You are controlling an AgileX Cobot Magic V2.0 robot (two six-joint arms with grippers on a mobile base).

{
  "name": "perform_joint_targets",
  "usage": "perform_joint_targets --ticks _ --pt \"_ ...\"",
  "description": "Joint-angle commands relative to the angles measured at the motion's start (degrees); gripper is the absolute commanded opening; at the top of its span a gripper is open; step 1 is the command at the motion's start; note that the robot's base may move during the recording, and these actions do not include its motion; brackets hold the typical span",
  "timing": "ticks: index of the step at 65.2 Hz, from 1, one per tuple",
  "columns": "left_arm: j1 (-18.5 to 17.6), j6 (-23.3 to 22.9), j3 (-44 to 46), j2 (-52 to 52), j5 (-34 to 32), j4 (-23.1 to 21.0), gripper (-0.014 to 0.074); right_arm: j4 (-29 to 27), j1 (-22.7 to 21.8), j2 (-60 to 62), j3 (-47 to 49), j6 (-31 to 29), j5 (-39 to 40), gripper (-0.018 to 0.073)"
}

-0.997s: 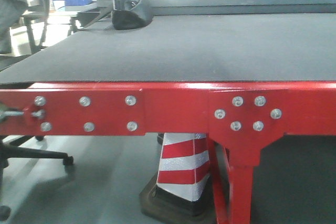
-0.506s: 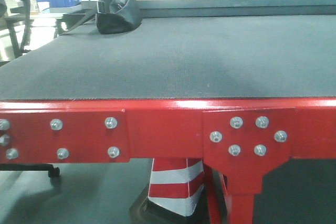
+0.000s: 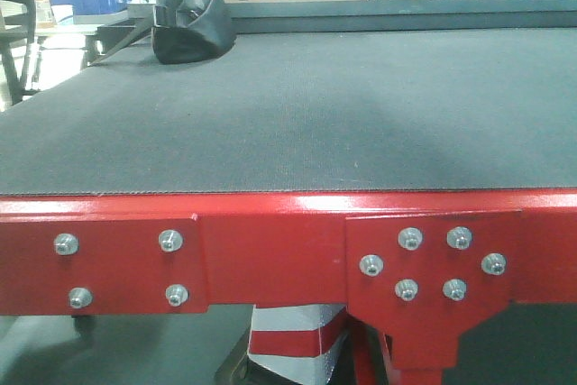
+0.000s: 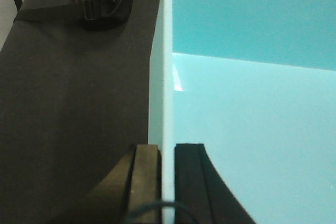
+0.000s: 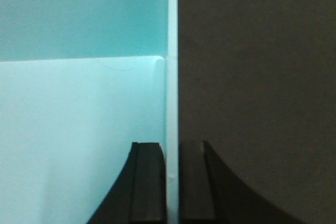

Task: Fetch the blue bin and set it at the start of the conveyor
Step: 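Hold the bin while the base drives up to the red conveyor, then lower the light-teal bin onto the grey conveyor belt with both grippers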

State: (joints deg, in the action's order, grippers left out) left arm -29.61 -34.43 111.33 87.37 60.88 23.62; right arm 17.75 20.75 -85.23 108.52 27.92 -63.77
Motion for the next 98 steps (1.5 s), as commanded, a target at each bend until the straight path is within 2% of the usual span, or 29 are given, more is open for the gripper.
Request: perform_joint_targets --ticks 1,17,69,80,88,98 --pt "-0.32 -0.08 0.78 -0.82 -2.36 0.16 -0.0111 1.2 -0.03 0.65 0.65 -0.39 1.68 -0.0153" --pt "-0.32 -0.08 0.78 -0.82 -2.36 0.16 -0.0111 1.2 -0.03 0.65 0.65 -0.39 3.94 -0.0153" --pt "-0.31 -0.08 0.78 -0.82 -3.71 0.16 -0.0111 1.2 -0.03 0.65 0.65 -0.39 2.46 -0.0153" --pt "-0.31 -0.08 0.78 -0.71 -1.87 -0.41 -0.0111 1.2 -0.03 0.53 0.53 -0.39 2.46 -0.0153" --pt "-0.31 -0.08 -1.69 -0.11 -2.0 -0.41 -0.0111 0.94 -0.03 0.44 -1.98 -0.39 5.24 -0.0153" --pt "0.34 -0.65 -9.69 -0.11 -7.56 -2.21 -0.0111 0.94 -0.03 0.44 -9.39 -0.28 9.78 -0.0153"
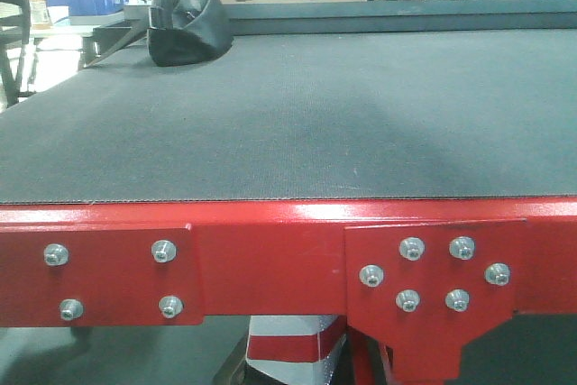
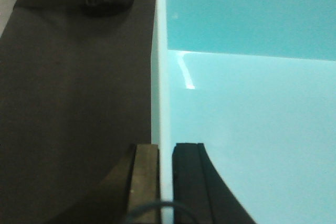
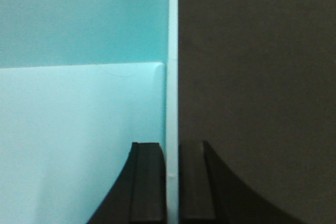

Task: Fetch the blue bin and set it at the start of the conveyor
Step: 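Lower the light-teal bin onto the grey conveyor belt with both grippers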

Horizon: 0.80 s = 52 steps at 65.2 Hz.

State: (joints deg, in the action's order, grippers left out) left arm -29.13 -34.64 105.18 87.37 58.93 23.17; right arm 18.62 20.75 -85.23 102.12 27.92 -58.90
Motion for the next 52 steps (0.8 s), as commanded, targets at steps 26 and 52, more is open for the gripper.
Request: perform_joint_targets --ticks 26,52 --pt "4.01 -4.96 -24.48 0.02 -26.07 -2.01 -0.0111 0.07 -0.25 -1.97 -25.0 4.56 26.43 -0.0153" --pt "5.43 -4.83 -29.96 7.31 -35.05 -0.85 -0.0111 0.31 -0.69 -11.29 -25.15 4.56 32.55 -0.0153"
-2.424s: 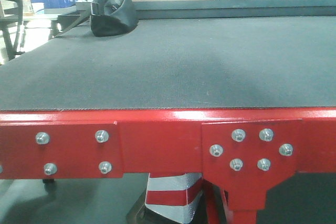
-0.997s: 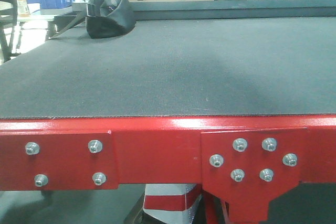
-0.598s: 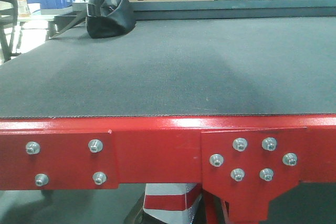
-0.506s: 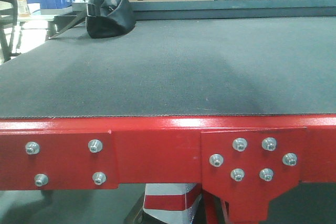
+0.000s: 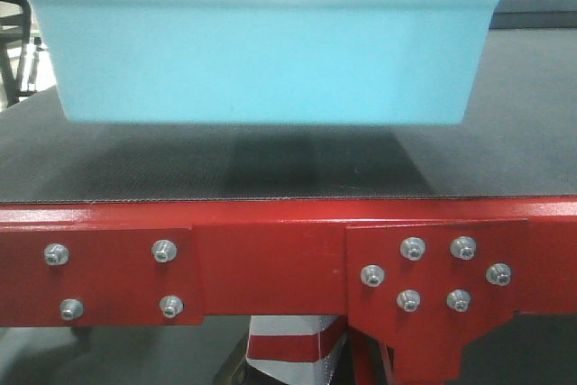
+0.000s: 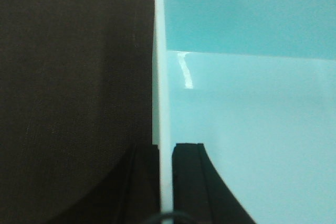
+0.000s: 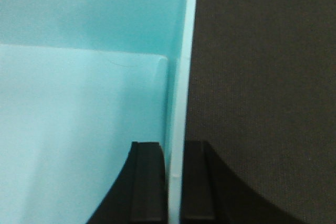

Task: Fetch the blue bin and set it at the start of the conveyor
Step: 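Lower the light-teal bin onto the grey conveyor belt with both grippers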

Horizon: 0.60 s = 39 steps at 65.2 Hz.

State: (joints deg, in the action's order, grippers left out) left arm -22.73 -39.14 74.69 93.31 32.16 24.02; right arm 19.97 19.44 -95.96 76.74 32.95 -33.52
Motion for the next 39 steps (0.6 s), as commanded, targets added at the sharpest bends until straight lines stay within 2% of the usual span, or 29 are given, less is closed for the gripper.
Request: perform_joint_targets --ticks 1,9,23,26,30,35,39 --pt "-0.97 -0.33 0.53 1.7 -8.85 -1.66 -0.0111 -1.05 0.49 -0.88 0.23 -0.46 7.61 -0.0153" --pt "-0.97 -0.33 0.53 3.92 -11.62 -0.11 -0.0111 -1.05 -0.67 -2.87 0.23 -0.46 9.28 -0.0153" --pt "-0.97 -0.33 0.53 4.9 -12.17 0.31 -0.0111 -1.05 -1.2 -3.75 0.23 -0.46 9.78 -0.0143" --pt "-0.97 -0.33 0.53 4.89 -12.17 0.74 -0.0097 -1.05 -1.2 -3.86 0.23 -0.46 10.01 -0.0096" --pt "-0.97 -0.33 0.53 4.89 -12.09 1.69 -0.0039 -1.05 -1.2 -4.0 0.23 -0.46 10.39 0.0021" --pt "-0.97 -0.33 0.53 4.89 -11.64 2.08 0.008 -1.05 -1.2 -4.09 0.23 -0.46 10.63 0.0167" --pt "-0.97 -0.33 0.53 4.89 -10.78 2.08 0.0217 -1.05 -1.33 -4.06 0.23 -0.46 10.63 0.0268"
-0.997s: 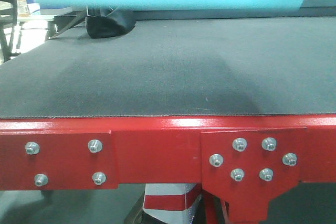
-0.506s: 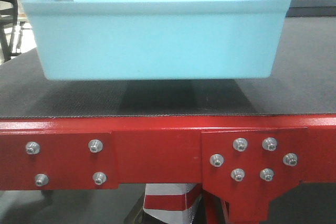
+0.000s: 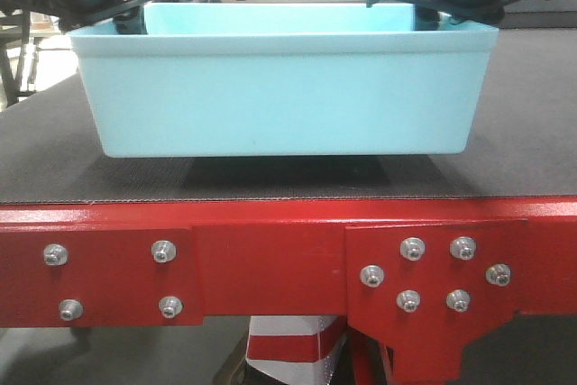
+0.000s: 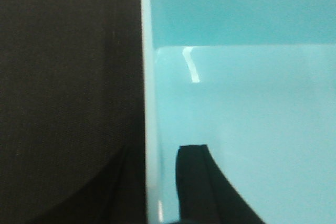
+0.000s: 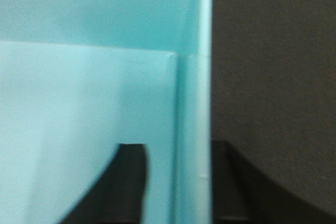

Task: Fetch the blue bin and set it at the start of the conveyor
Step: 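Lower the light-teal bin onto the grey conveyor belt with both grippers, then open both grippers and raise them away from the bin rims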

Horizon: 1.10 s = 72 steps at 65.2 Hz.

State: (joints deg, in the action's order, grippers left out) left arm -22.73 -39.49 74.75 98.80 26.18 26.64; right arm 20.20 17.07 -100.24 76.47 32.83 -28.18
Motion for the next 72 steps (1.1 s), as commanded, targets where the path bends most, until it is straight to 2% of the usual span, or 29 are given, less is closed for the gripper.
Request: perform_joint_targets --ticks 1,6,9,20,37,41,44,51,55,60,68,72 --pt "-0.97 -0.12 0.47 -0.6 -4.6 -0.54 0.0242 -1.28 1.03 0.22 0.5 -0.35 5.29 0.0284" --pt "-0.97 -0.12 0.47 -0.6 -4.05 -0.54 0.0347 -1.28 0.64 0.22 0.62 -0.35 4.91 0.0316" --pt "-0.85 -0.12 0.47 -0.6 -4.05 -0.54 0.0366 -1.28 0.09 0.22 0.62 -0.35 4.21 0.0314" --pt "0.31 -0.12 0.47 -0.6 -4.05 -0.39 0.0367 -1.1 -1.51 0.32 0.7 -0.35 2.13 0.0307" --pt "1.25 -0.12 0.47 -2.48 -4.05 -0.39 0.0359 -1.1 -1.68 3.26 0.7 -0.35 1.62 0.0307" --pt "1.25 -0.12 0.47 -4.14 -4.05 -0.39 0.0323 -1.1 -1.68 4.9 0.7 -0.35 1.35 0.0305" --pt "1.25 -0.12 0.47 -5.52 -3.88 -0.39 0.0253 -1.1 -1.68 6.14 0.7 -0.35 0.7 0.0279" --pt "1.02 -0.12 0.47 -9.77 -3.46 -0.49 0.0017 -1.02 -1.68 9.49 0.7 -0.35 -0.82 0.0106" --pt "1.02 -0.12 0.47 -12.02 -3.15 -0.49 -0.0103 -1.02 -1.68 11.53 0.7 -0.46 -1.11 -0.0023" --pt "1.02 -0.12 0.47 -15.08 -1.88 -0.91 -0.0111 -1.02 -1.57 13.9 0.7 -2.24 -1.21 -0.0167" --pt "1.02 0.12 -1.07 -18.96 1.94 -5.09 -0.0111 -1.02 -1.57 17.28 -0.52 -3.27 -0.95 -0.0165" --pt "1.02 0.24 -4.44 -21.15 -0.68 -5.33 -0.0111 -1.02 -1.57 19.24 -3.12 -4.96 1.47 -0.0165"
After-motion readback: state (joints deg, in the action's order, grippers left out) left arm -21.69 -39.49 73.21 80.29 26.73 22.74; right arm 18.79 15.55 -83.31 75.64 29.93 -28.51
